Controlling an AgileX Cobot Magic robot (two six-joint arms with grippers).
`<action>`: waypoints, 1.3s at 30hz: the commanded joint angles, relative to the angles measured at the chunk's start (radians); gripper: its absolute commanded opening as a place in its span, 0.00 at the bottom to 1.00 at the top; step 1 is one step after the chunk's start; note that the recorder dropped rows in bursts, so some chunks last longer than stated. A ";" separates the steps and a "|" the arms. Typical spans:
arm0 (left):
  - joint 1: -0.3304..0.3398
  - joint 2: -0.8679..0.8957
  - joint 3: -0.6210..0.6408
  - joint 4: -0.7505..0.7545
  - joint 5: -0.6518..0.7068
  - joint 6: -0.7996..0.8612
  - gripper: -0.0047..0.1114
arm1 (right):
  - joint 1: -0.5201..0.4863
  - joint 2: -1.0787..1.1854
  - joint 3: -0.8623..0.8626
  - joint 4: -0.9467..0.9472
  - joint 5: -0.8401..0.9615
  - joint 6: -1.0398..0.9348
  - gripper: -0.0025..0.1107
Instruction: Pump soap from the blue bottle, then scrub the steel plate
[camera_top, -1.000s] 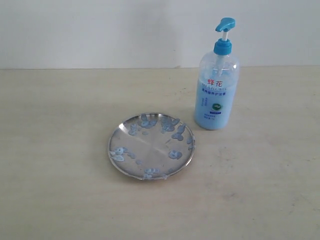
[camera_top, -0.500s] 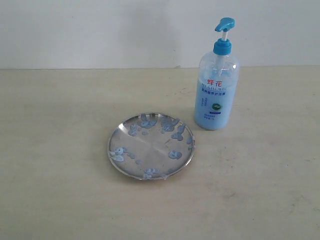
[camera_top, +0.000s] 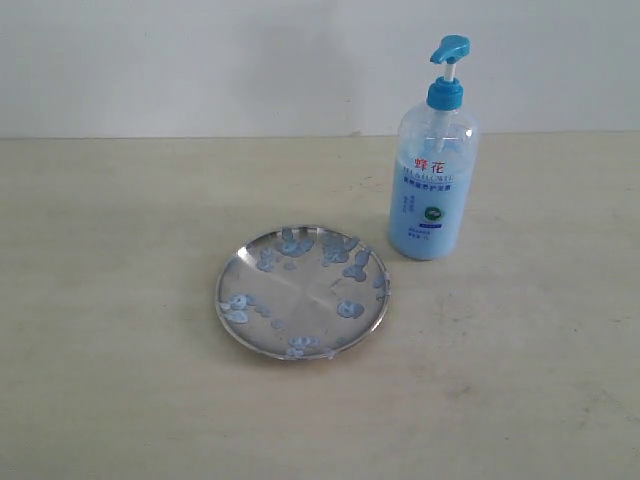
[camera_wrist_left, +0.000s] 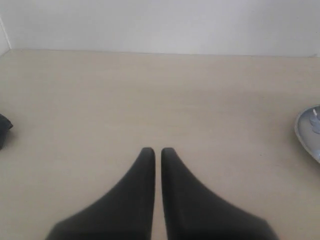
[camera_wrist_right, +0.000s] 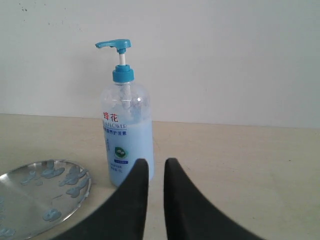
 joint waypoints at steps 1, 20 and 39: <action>0.016 -0.004 -0.001 0.011 0.003 -0.020 0.08 | -0.001 -0.005 0.000 -0.007 -0.003 -0.003 0.05; 0.016 -0.004 -0.001 0.011 0.003 -0.020 0.08 | -0.001 -0.005 0.000 -0.007 -0.005 -0.003 0.05; 0.016 -0.004 -0.001 0.011 0.001 -0.020 0.08 | -0.111 -0.005 0.000 -0.015 0.343 0.095 0.05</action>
